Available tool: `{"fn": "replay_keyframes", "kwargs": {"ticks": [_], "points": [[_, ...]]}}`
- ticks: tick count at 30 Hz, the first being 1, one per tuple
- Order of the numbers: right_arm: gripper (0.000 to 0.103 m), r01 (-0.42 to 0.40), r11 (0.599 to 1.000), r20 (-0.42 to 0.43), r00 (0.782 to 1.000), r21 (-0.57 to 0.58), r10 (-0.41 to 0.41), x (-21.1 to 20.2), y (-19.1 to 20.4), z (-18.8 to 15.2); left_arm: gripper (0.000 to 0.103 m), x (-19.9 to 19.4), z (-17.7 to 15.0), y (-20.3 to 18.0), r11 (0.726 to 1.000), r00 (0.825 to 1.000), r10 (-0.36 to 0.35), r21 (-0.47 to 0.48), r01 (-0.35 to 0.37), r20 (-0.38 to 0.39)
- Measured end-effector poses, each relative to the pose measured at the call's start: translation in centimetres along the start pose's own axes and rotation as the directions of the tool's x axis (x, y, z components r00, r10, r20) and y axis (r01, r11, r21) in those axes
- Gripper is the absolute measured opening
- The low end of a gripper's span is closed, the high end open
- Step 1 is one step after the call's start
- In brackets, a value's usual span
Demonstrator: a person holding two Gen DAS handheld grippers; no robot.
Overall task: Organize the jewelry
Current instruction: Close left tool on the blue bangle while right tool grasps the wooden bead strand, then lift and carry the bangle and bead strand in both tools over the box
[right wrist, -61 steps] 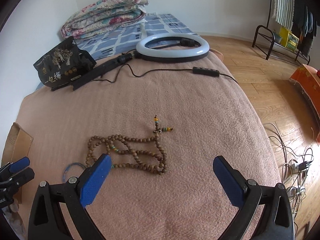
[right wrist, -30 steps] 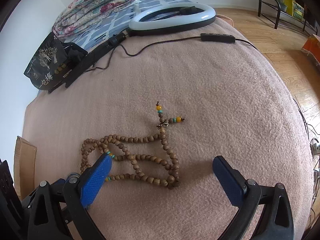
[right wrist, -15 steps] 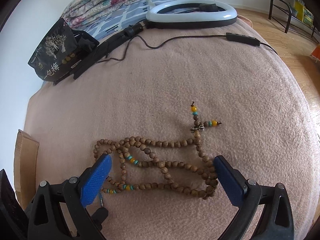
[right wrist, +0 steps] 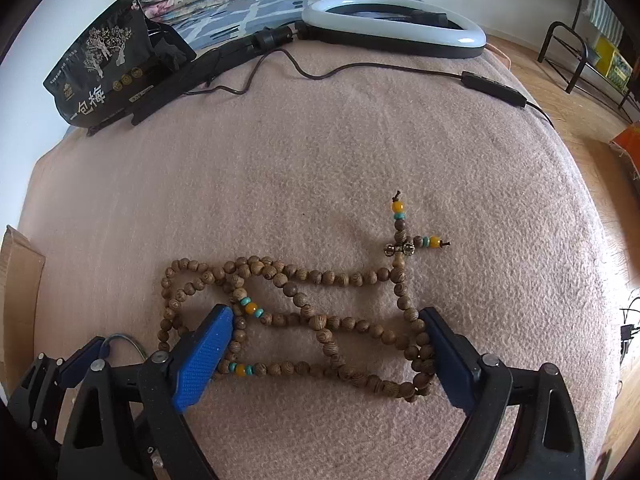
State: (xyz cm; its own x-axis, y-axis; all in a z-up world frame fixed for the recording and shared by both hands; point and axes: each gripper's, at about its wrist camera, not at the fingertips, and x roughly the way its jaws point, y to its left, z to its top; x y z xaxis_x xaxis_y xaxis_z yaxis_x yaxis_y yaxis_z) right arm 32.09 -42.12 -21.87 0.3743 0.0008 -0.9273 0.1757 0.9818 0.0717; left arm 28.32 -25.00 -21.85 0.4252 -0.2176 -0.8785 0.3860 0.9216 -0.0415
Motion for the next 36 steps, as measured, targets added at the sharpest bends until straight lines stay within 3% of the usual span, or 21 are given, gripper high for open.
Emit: {"fn": "replay_keyframes", "kwargs": {"ticks": [3,6,8,11,19,36], "points": [[0.08,0.022,1.0,0.007,1.0,-0.009,-0.022,-0.2,-0.1,-0.1,0.075,-0.1,-0.1,0.0,1.0,1.0,0.002,0.011,-0.002,0.006],[0.06,0.03,0.999,0.019,0.999,-0.014,-0.03,-0.6,-0.2,-0.2,0.075,-0.2,-0.2,0.0,1.0,1.0,0.004,0.012,-0.004,0.009],[0.034,0.021,1.0,0.026,0.999,-0.015,-0.02,-0.9,-0.3,-0.2,0.074,-0.3,-0.1,0.1,1.0,1.0,0.007,0.013,-0.007,0.011],[0.013,-0.022,1.0,0.03,0.999,-0.013,0.022,-1.4,-0.4,-0.4,0.074,-0.6,-0.2,0.2,1.0,1.0,0.014,0.022,-0.014,0.018],[0.004,-0.081,0.996,0.064,0.995,-0.024,0.082,-3.6,0.0,-0.8,0.074,-2.4,0.0,0.9,1.0,0.999,0.009,0.016,-0.01,0.051],[0.003,-0.101,0.992,0.205,0.972,-0.077,0.115,-11.7,1.4,-1.7,0.074,-8.7,0.3,3.2,0.999,0.988,-0.019,-0.022,0.023,0.156]]}}
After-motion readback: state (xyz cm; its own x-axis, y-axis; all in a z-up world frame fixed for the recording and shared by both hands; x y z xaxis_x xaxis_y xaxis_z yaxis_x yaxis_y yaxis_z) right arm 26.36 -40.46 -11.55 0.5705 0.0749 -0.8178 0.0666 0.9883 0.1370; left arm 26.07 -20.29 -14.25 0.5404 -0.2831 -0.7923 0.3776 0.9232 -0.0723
